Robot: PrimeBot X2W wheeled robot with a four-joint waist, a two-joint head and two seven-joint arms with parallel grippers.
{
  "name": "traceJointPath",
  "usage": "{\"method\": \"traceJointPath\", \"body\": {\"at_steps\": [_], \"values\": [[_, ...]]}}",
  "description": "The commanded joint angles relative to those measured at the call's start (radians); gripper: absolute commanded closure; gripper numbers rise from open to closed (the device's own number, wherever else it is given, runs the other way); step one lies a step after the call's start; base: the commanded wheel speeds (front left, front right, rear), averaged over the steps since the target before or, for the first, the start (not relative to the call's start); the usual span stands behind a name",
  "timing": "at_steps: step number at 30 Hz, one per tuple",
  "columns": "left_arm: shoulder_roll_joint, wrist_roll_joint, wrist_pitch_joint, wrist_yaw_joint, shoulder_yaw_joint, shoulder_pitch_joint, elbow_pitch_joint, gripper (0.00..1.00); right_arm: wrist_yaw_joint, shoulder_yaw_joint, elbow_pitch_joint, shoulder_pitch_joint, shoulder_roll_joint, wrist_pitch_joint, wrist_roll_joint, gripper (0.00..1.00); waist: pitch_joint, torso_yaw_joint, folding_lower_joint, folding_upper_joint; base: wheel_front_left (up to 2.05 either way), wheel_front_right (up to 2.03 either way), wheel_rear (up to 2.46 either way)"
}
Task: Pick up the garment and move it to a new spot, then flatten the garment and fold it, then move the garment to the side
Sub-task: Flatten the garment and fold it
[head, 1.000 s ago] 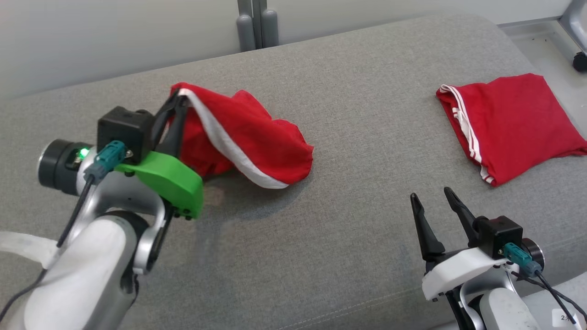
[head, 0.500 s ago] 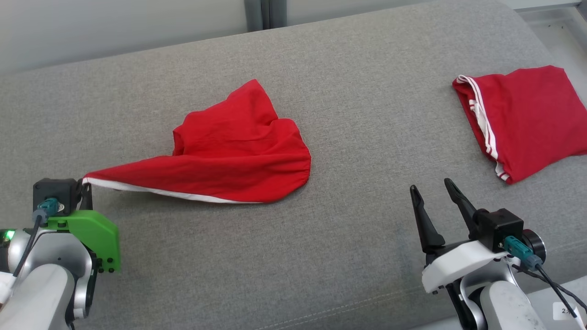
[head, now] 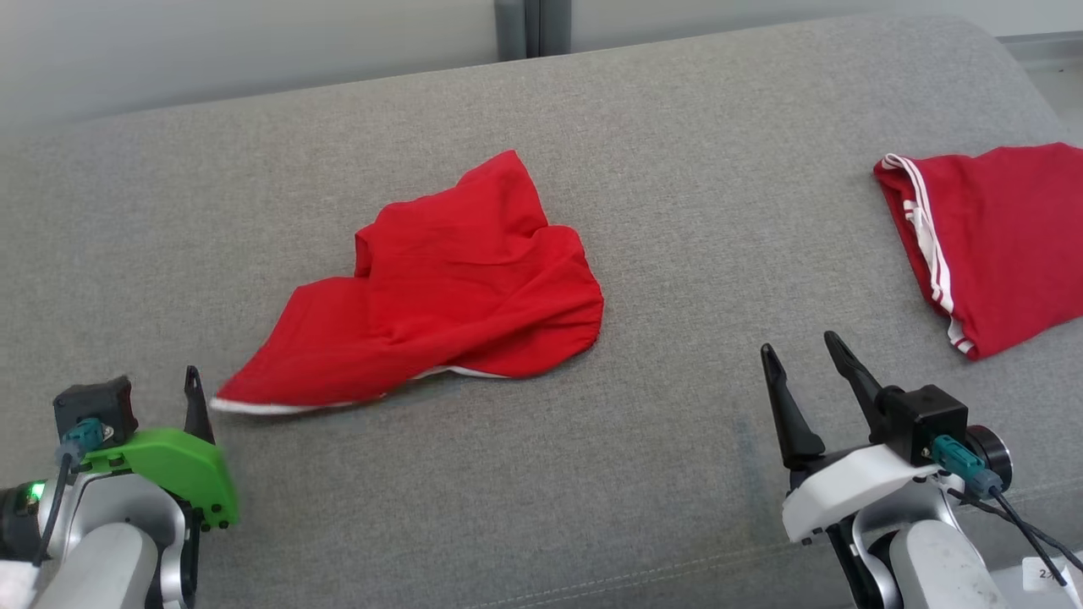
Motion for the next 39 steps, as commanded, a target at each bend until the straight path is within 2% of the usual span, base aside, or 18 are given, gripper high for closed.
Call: {"method": "traceJointPath", "body": {"at_steps": [1,6,10,13,17,26,32,39], "values": [[-0.006,-0.009,-0.015,0.004,0.009,0.018,-0.003,0.0,0.0,-0.003,-0.001,0.006,-0.001,0.002,-0.009,0.0,-0.013,0.012,0.0,0.0,0.0,0.0,0.0],[-0.047,-0.046,-0.127,0.004,0.047,0.066,-0.036,0.0,0.0,-0.009,0.004,0.02,-0.002,0.005,-0.01,0.0,-0.04,0.039,0.0,0.0,0.0,0.0,0.0],[-0.099,-0.065,-0.236,-0.017,0.073,0.089,-0.071,0.0,0.0,-0.013,0.006,0.027,-0.002,0.008,-0.01,0.0,-0.058,0.062,0.0,0.0,0.0,0.0,0.0],[-0.14,-0.066,-0.274,-0.047,0.095,0.106,-0.104,0.0,0.0,-0.018,0.008,0.028,-0.002,0.009,-0.01,0.0,-0.068,0.078,0.0,0.0,0.0,0.0,0.0],[-0.199,-0.013,-0.282,-0.089,0.143,0.138,-0.173,0.0,0.0,-0.016,0.007,0.034,-0.002,0.011,-0.006,0.0,-0.078,0.096,0.0,0.0,0.0,0.0,0.0],[-0.325,0.147,-0.281,-0.221,0.278,0.272,-0.267,0.0,0.0,-0.008,0.014,0.049,-0.002,0.019,-0.001,0.0,-0.1,0.121,0.0,0.0,0.0,0.0,0.0],[-0.358,0.242,-0.281,-0.305,0.308,0.344,-0.281,0.0,0.0,-0.005,0.031,0.063,-0.001,0.024,-0.002,0.0,-0.115,0.133,0.0,0.0,0.0,0.0,0.0],[-0.382,0.301,-0.281,-0.345,0.332,0.404,-0.251,0.0,0.0,-0.013,0.056,0.076,-0.002,0.011,-0.019,0.0,-0.121,0.162,0.0,0.0,0.0,0.0,0.0]]}}
